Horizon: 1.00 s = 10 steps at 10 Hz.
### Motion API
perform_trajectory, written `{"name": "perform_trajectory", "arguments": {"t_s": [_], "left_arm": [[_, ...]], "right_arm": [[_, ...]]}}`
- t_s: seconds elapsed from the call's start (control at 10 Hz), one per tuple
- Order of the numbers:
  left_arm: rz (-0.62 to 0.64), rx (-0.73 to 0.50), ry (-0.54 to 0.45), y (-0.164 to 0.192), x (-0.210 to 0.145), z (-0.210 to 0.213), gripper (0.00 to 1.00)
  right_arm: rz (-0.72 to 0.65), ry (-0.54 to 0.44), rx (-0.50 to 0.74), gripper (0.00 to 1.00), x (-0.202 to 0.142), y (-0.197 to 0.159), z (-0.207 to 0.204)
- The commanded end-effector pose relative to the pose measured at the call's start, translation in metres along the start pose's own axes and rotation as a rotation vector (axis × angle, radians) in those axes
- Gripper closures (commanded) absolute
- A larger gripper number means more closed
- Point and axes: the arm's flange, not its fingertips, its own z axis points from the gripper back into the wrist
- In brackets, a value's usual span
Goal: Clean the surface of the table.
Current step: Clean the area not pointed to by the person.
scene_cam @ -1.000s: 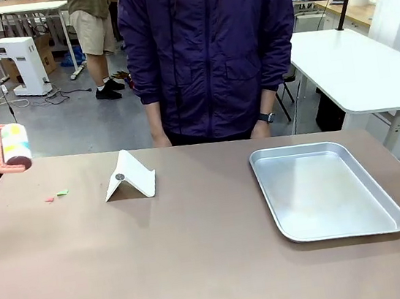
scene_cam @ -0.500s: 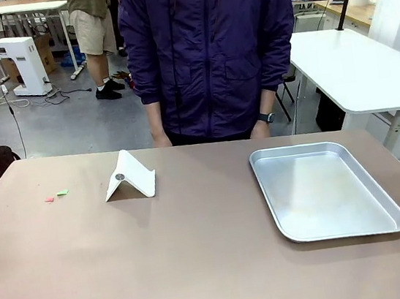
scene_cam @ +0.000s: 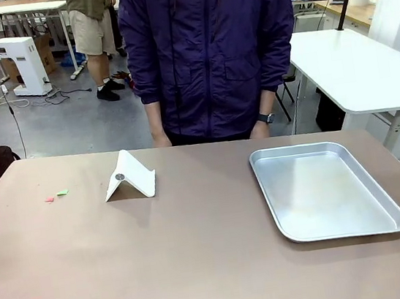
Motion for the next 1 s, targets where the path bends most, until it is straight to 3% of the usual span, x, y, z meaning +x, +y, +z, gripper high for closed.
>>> {"name": "perform_trajectory", "arguments": {"t_s": [0.0, 0.2, 0.3, 0.6, 0.9], "left_arm": [[0.006, 0.016, -0.009, 0.0, 0.005, -0.004, 0.8], [0.054, 0.105, -0.006, 0.002, 0.045, -0.029, 0.8], [0.053, 0.11, 0.041, 0.005, 0.067, -0.041, 0.8], [0.135, 0.26, 0.002, 0.029, 0.125, -0.069, 0.8], [0.166, 0.346, -0.096, 0.05, 0.145, -0.077, 0.8]], "right_arm": [[-0.004, 0.005, 0.013, 0.92, -0.001, 0.006, -0.002], [-0.004, 0.005, 0.013, 0.92, -0.001, 0.006, -0.002], [-0.004, 0.005, 0.013, 0.92, -0.001, 0.006, -0.002], [-0.004, 0.005, 0.013, 0.92, -0.001, 0.006, -0.002], [-0.004, 0.005, 0.013, 0.92, -0.001, 0.006, -0.002]]}}
